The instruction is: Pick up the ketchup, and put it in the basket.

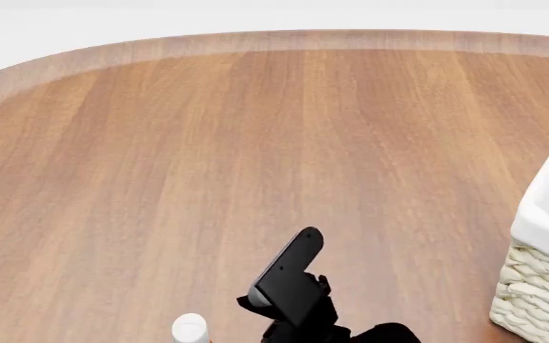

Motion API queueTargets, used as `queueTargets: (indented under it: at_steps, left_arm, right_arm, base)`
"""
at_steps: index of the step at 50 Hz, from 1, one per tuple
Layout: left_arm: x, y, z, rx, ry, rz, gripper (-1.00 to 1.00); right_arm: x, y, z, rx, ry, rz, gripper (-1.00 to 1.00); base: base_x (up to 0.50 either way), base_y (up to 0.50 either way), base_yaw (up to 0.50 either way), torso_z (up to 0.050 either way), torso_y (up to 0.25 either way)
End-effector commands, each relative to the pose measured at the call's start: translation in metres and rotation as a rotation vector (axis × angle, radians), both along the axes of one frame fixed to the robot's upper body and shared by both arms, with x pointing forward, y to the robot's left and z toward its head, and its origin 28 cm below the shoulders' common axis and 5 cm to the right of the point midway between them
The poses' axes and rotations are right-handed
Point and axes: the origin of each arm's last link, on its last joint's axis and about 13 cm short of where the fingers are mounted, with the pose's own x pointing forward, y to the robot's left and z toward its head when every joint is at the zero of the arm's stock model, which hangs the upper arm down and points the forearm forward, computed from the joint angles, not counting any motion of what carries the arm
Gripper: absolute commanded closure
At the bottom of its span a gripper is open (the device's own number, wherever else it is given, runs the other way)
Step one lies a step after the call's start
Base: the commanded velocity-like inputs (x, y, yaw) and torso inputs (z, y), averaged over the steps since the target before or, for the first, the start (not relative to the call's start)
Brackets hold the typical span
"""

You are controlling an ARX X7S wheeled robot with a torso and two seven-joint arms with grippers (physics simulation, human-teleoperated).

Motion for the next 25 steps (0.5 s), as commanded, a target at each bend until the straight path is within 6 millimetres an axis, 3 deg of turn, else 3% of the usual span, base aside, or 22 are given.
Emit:
queueTargets:
  at_steps: [1,22,23,25]
  left_arm:
    - [-0.001,-0.001,0.000,0.000,-0.002,-0.004,-1.00]
    - [-0.004,-0.002,0.002,-0.006,-0.010,-0.011,-1.00]
    - [-0.004,-0.002,0.002,-0.005,-0.010,-0.013,-1.00]
    - [-0.004,-0.002,0.002,-0.005,-0.010,-0.013,-1.00]
  right_arm:
    - [0.004,0.010,-0.005,-0.006,0.010,0.027,-1.00]
    - [0.007,0.019,-0.014,-0.021,0.028,0.055,-1.00]
    - [0.008,0.018,-0.015,-0.021,0.028,0.045,1.00]
    - [0.008,0.017,-0.016,-0.020,0.028,0.037,1.00]
  base:
    - [0.00,0.00,0.00,0.000,0.000]
    - [0.00,0.00,0.00,0.000,0.000]
    - [0.00,0.00,0.00,0.000,0.000]
    - [0.00,0.00,0.00,0.000,0.000]
